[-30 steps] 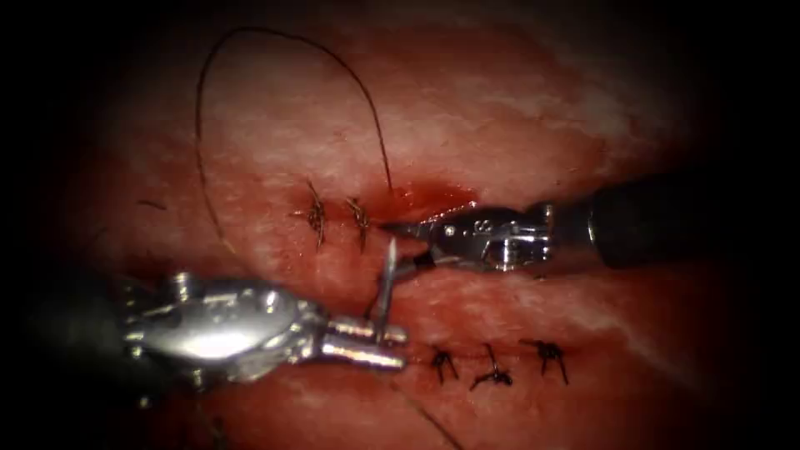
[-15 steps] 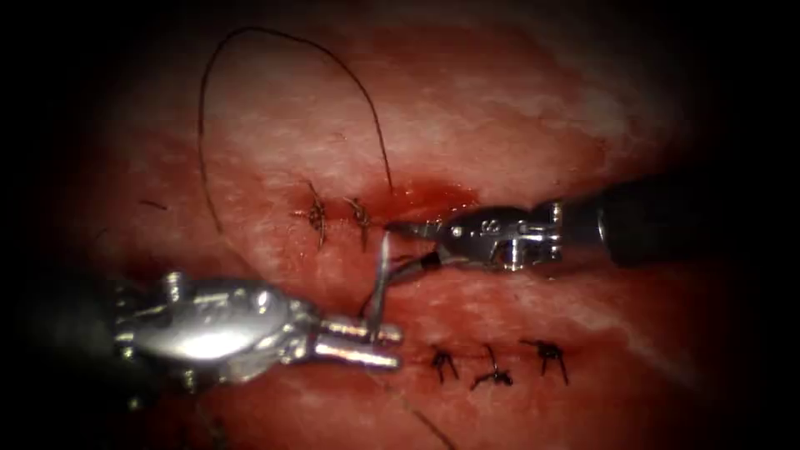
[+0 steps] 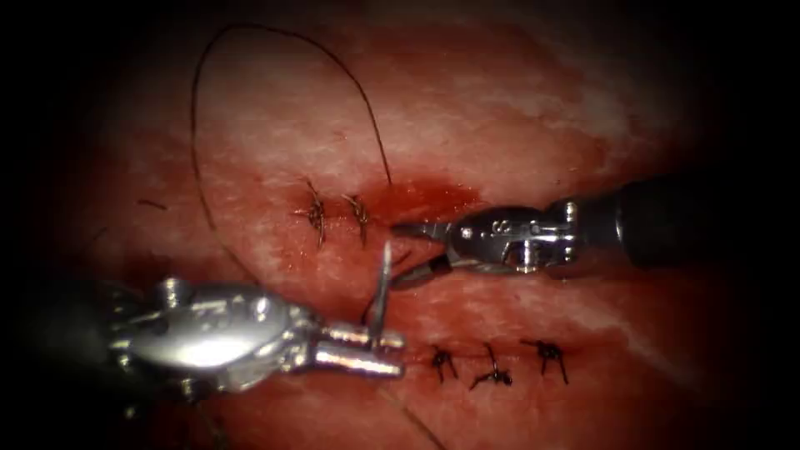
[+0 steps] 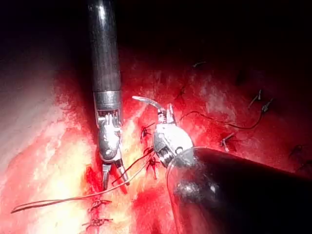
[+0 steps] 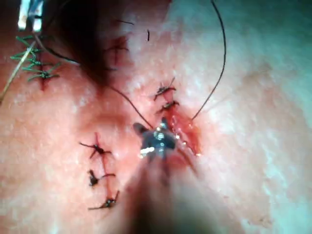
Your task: Wound Closure
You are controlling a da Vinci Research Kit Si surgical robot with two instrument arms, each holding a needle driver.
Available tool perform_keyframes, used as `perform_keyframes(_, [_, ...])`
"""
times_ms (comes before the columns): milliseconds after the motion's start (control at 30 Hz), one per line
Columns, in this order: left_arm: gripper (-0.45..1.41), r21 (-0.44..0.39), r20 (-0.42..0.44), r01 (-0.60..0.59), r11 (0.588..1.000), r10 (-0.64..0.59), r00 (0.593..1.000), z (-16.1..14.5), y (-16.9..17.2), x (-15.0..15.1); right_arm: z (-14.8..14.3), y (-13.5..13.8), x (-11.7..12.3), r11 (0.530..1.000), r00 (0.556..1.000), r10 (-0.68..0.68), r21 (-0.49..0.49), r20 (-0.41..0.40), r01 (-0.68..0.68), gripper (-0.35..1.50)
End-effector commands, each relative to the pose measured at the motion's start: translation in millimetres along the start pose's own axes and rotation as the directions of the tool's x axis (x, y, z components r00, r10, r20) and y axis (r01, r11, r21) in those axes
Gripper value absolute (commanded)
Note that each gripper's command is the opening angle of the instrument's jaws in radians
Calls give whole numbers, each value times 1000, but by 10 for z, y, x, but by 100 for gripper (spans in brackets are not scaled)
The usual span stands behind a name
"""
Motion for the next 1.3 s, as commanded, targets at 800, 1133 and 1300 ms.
perform_keyframes(800, [-45, 53, 3, -52, 997, 51, 999, -14, -8, -5, -1, -27, 18, 996, 996, 85, 19, 16, -85, -35])
perform_keyframes(1133, [-45, 182, 14, -106, 978, 105, 994, -46, -51, -18, -6, -70, 67, 988, 993, 115, 101, -1, -114, -35])
perform_keyframes(1300, [-45, 226, 27, -125, 966, 122, 992, -57, -68, -30, -7, -94, 95, 980, 991, 128, 157, -35, -121, -35])
